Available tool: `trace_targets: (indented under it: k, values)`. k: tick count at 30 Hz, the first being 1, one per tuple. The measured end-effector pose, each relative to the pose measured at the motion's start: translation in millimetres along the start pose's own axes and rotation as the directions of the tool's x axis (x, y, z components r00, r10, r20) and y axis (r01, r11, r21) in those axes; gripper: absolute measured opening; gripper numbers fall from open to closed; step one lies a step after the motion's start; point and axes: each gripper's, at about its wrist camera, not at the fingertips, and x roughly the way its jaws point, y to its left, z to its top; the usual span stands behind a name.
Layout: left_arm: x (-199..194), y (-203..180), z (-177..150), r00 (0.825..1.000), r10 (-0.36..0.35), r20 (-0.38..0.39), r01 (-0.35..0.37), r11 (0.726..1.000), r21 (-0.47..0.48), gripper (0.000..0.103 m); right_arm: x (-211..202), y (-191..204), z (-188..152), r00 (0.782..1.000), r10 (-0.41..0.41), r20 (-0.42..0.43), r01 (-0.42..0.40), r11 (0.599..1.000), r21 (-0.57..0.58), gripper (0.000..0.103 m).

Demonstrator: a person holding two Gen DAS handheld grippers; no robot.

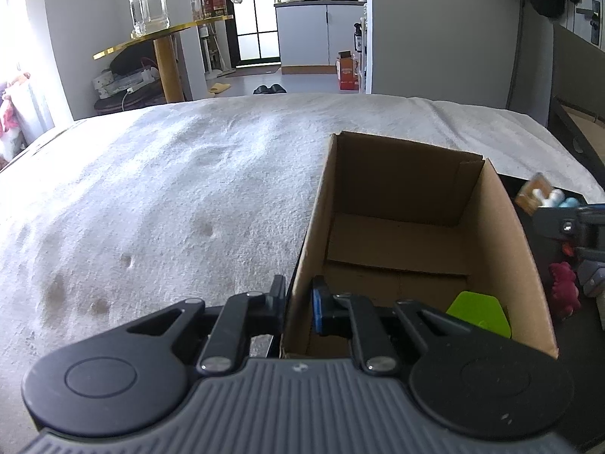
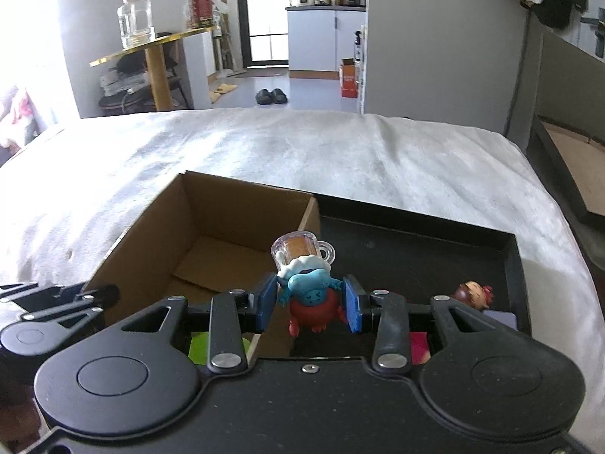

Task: Organize rigid objects
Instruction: 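Carry the smurf figure into the box and open the right gripper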

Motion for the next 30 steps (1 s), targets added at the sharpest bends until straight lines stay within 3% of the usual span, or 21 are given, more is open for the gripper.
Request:
trace_targets:
  k: [13,25,28,30]
  values:
    - [1,4,1,1.0,-0.019,-0.008,0.019,1.0,-0.01,0.012,14,31,4,0.998,0.054,-0.029,-0.055,0.997,-0.058,0.04]
    - [2,-2,4,1.0,0.008,-0.028,-0.008,1.0,0.003,0.019,8,11,-5,0.999,0.036,-0.032,-0.036,0.999,0.007,0.041]
    - [1,-5,5,0.999,0.033,-0.03,-0.033,0.999,0.012,0.04,4,5,-9,0.999,0.029,-0.034,-0.029,1.0,0.013,0.041]
    - [1,-7,7,0.999,0.048,-0.024,-0.048,0.999,0.022,0.063,1,-1,-12,0.999,0.023,-0.033,-0.023,1.0,0.014,0.043]
